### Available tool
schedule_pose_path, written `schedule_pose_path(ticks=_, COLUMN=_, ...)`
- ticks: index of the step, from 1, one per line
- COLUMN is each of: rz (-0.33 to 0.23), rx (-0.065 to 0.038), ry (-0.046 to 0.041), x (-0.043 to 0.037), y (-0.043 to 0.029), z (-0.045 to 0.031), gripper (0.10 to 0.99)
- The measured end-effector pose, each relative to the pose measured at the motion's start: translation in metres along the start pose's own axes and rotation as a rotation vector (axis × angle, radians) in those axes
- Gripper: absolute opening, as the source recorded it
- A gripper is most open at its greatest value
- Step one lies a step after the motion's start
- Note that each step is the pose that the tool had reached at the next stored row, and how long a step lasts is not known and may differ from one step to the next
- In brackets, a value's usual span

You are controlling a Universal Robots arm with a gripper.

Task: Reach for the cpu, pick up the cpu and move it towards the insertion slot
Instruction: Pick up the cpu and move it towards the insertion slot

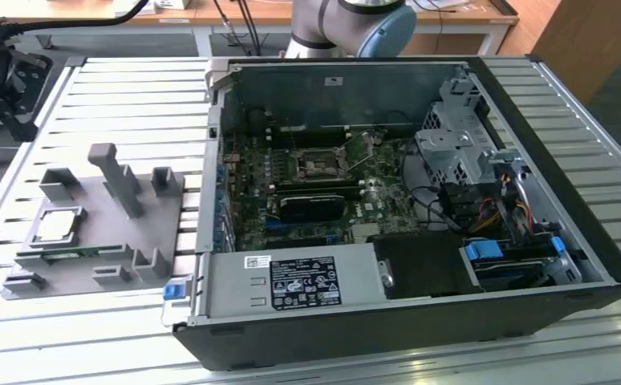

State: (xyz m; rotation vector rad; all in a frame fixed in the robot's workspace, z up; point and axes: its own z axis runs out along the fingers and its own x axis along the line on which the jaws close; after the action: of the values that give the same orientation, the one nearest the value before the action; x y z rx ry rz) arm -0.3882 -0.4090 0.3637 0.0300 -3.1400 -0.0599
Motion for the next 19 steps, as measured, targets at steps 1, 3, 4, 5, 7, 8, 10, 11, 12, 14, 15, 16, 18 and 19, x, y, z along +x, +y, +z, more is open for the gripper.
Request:
schedule_pose_path(ticks=1, rz=0.000, rx=0.000, ry=0.0000, x=0.0010, y=0.0000, z=0.0001, gripper=0.106)
schedule_pose_path(ticks=3, rz=0.000, rx=0.000, ry=0.0000, x=0.0031, y=0.0001, z=0.0001, gripper=0.106)
schedule_pose_path(ticks=4, rz=0.000, rx=0.000, ry=0.0000, x=0.0041, y=0.0001, z=0.0002, gripper=0.106)
schedule_pose_path(ticks=5, rz=0.000, rx=0.000, ry=0.0000, x=0.0051, y=0.0001, z=0.0002, gripper=0.106)
schedule_pose_path(ticks=7, rz=0.000, rx=0.000, ry=-0.0001, x=0.0069, y=0.0001, z=0.0003, gripper=0.106)
schedule_pose_path(ticks=8, rz=0.000, rx=0.000, ry=-0.0001, x=0.0077, y=0.0001, z=0.0004, gripper=0.106)
schedule_pose_path(ticks=10, rz=0.000, rx=0.000, ry=-0.0001, x=0.0090, y=0.0001, z=0.0004, gripper=0.106)
schedule_pose_path(ticks=11, rz=0.000, rx=0.000, ry=0.0000, x=0.0096, y=0.0002, z=0.0004, gripper=0.106)
schedule_pose_path(ticks=12, rz=0.000, rx=0.000, ry=0.0000, x=0.0101, y=0.0002, z=0.0005, gripper=0.106)
schedule_pose_path(ticks=14, rz=0.000, rx=0.000, ry=0.0000, x=0.0111, y=0.0002, z=0.0005, gripper=0.106)
schedule_pose_path(ticks=15, rz=0.000, rx=0.000, ry=0.0000, x=0.0115, y=0.0002, z=0.0005, gripper=0.106)
schedule_pose_path(ticks=16, rz=0.000, rx=0.000, ry=0.0000, x=0.0119, y=0.0002, z=0.0006, gripper=0.106)
schedule_pose_path(ticks=18, rz=0.000, rx=0.000, ry=0.0000, x=0.0127, y=0.0002, z=0.0006, gripper=0.106)
schedule_pose_path(ticks=19, rz=0.000, rx=0.000, ry=0.0000, x=0.0131, y=0.0002, z=0.0006, gripper=0.106)
